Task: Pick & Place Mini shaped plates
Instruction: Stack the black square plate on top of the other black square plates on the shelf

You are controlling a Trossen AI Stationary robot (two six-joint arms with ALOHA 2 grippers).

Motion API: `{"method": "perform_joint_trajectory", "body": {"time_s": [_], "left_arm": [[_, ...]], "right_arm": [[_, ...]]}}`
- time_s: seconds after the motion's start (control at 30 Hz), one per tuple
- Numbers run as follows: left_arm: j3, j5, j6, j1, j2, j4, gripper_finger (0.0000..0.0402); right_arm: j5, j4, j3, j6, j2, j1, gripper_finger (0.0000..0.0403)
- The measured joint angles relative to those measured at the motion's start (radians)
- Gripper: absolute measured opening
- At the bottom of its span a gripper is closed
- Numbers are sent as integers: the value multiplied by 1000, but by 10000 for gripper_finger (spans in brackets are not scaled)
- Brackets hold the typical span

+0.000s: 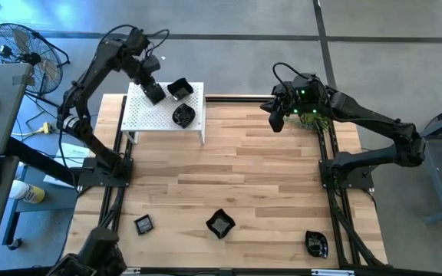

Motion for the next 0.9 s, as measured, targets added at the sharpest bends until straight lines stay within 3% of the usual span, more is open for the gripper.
{"method": "perform_joint_trajectory", "body": {"time_s": [0.33, 0.73, 0.9], "left_arm": [[14, 1, -42, 85, 14, 17, 0], [14, 17, 45, 78, 14, 49, 0], [14, -25, 104, 37, 14, 53, 0]], "right_arm": [[-10, 0, 0, -6, 0, 0, 7], [-10, 0, 0, -4, 0, 0, 7], [-10, 0, 0, -4, 0, 0, 7]]}}
